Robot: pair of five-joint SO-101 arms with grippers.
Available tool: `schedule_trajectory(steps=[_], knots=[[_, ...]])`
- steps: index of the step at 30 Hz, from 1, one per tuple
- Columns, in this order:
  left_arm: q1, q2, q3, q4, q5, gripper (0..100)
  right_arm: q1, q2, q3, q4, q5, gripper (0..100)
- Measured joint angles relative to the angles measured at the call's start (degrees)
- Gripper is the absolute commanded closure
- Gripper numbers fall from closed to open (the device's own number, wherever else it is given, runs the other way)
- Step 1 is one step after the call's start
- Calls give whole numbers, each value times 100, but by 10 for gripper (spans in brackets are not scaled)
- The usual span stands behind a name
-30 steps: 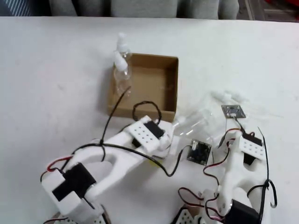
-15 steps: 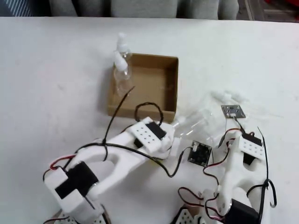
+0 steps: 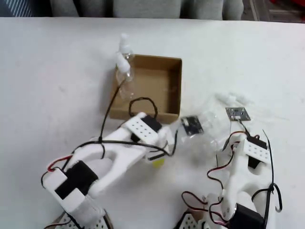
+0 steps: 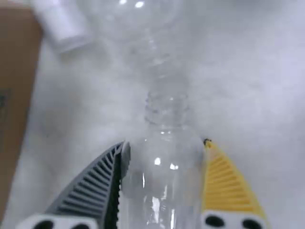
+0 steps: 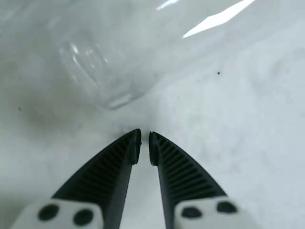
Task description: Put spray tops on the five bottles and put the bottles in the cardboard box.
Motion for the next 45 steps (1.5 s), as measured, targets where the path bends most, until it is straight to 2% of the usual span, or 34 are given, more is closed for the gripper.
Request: schedule_trajectory(steps=[8, 14, 20, 22, 28, 31, 35, 41, 45], knots=[[-897, -273, 185, 571, 1512, 980, 0, 0, 0, 0, 0, 984], [-1468, -1371, 1415, 220, 1855, 980, 0, 0, 53, 0, 0, 984], [-2215, -1916, 1916, 9, 1873, 978, 0, 0, 53, 0, 0, 984], [-2453, -1916, 1916, 9, 1873, 948, 0, 0, 53, 0, 0, 984], [-2840, -1916, 1916, -26, 1881, 680, 0, 0, 62, 0, 0, 984], [-2910, -1916, 1916, -26, 1881, 603, 0, 0, 62, 0, 0, 984], [-2936, -1916, 1916, -26, 1873, 631, 0, 0, 62, 0, 0, 984], [-2980, -1916, 1916, -26, 941, 675, 0, 0, 62, 0, 0, 984], [-2980, -1873, 1899, -26, 633, 675, 0, 0, 62, 0, 0, 984]])
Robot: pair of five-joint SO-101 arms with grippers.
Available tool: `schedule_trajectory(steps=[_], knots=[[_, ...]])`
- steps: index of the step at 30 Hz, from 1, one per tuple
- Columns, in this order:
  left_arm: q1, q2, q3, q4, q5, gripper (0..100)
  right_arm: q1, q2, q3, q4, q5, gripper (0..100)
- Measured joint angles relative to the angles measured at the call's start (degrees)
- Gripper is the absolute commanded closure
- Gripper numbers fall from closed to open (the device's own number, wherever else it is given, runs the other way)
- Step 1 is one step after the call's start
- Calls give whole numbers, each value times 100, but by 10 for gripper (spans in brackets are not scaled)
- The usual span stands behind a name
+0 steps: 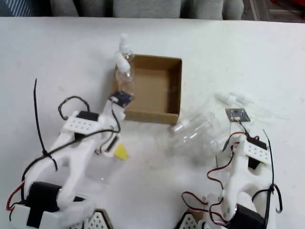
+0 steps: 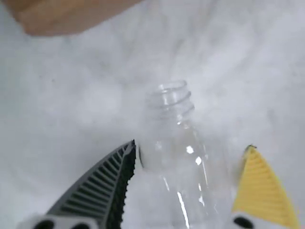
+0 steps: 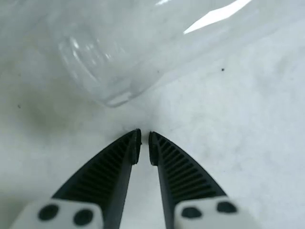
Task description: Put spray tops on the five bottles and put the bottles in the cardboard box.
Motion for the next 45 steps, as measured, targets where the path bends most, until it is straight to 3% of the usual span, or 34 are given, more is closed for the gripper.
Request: schedule_trajectory(steps=[14, 16, 20, 23, 26, 34, 40, 45], knots=[[-9, 1116, -800, 18, -132, 690, 0, 0, 0, 0, 0, 984], [-9, 1116, -809, 18, -132, 753, 0, 0, 0, 0, 0, 984], [0, 1116, -818, 18, -132, 994, 0, 0, 0, 0, 0, 984], [9, 1108, -818, 44, -132, 943, 0, 0, 0, 0, 0, 984], [9, 1108, -826, 114, -132, 984, 0, 0, 0, 0, 0, 984], [9, 1108, -826, 123, -132, 976, 0, 0, 0, 0, 0, 984], [-44, 1108, -914, 220, -123, 814, 0, 0, 0, 0, 0, 984], [-360, 1116, -1116, 519, -62, 814, 0, 0, 0, 0, 0, 984]])
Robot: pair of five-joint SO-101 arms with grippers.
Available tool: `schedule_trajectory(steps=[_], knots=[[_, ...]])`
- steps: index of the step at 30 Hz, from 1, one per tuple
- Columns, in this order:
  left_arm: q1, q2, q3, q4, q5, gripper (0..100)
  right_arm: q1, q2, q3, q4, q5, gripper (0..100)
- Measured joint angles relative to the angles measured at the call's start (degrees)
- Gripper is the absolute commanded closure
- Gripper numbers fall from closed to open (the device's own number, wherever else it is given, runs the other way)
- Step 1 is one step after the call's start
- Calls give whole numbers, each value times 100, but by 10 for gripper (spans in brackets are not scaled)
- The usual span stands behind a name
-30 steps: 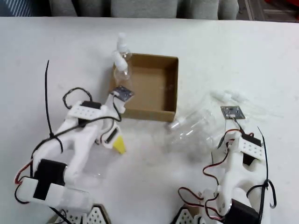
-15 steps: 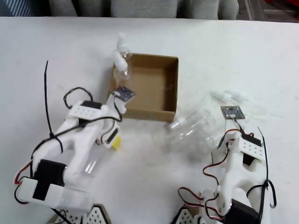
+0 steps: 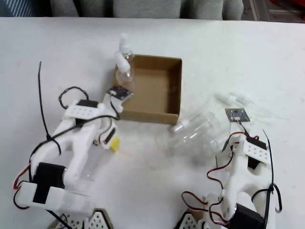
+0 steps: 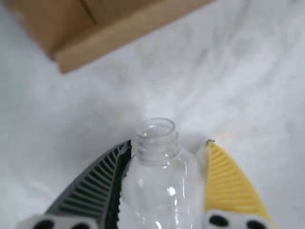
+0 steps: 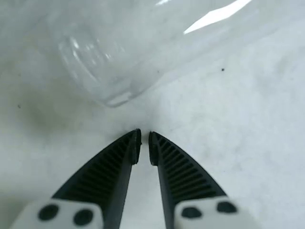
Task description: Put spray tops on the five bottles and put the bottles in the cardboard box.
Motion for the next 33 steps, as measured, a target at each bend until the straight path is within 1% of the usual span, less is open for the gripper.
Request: schedule_trajectory(steps=[4, 6, 9, 10, 14, 22, 29, 33], knots=[[-70, -44, -88, 334, -158, 810, 0, 0, 0, 0, 0, 984], [-62, -211, -79, 325, -220, 774, 0, 0, 0, 0, 0, 984], [-79, -457, 158, 202, -237, 694, 0, 0, 0, 0, 0, 984], [-79, -501, 255, 114, -246, 685, 0, 0, 0, 0, 0, 984], [-70, -527, 413, -114, -237, 703, 0, 0, 0, 0, 0, 984], [-70, -527, 413, -114, -237, 694, 0, 0, 0, 0, 0, 984], [-70, -527, 484, 114, -237, 691, 0, 0, 0, 0, 0, 984], [-70, -527, 563, 158, -62, 694, 0, 0, 0, 0, 0, 984]])
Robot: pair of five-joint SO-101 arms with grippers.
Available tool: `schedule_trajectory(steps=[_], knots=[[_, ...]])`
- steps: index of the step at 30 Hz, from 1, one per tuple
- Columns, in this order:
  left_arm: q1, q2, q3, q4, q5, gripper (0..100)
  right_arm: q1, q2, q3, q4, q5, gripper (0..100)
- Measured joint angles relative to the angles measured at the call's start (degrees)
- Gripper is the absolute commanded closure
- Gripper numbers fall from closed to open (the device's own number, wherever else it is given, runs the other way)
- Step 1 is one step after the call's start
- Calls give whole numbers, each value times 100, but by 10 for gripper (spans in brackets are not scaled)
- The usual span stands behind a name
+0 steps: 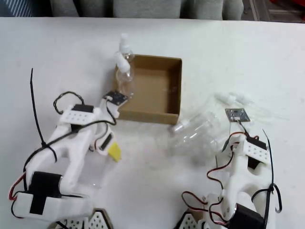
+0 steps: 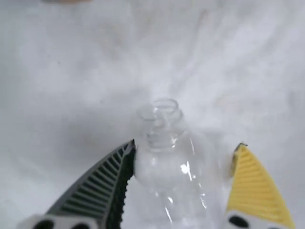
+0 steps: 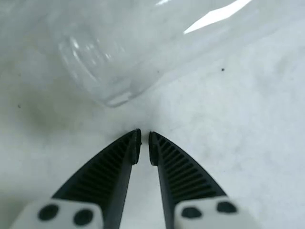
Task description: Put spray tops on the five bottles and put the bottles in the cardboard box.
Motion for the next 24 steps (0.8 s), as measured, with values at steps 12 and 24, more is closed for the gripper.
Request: schedule_trajectory(steps=[12, 24], knots=[[-431, -325, 88, -9, 475, 694, 0, 0, 0, 0, 0, 972], [-396, -1574, 941, -273, 501, 694, 0, 0, 0, 0, 0, 971]])
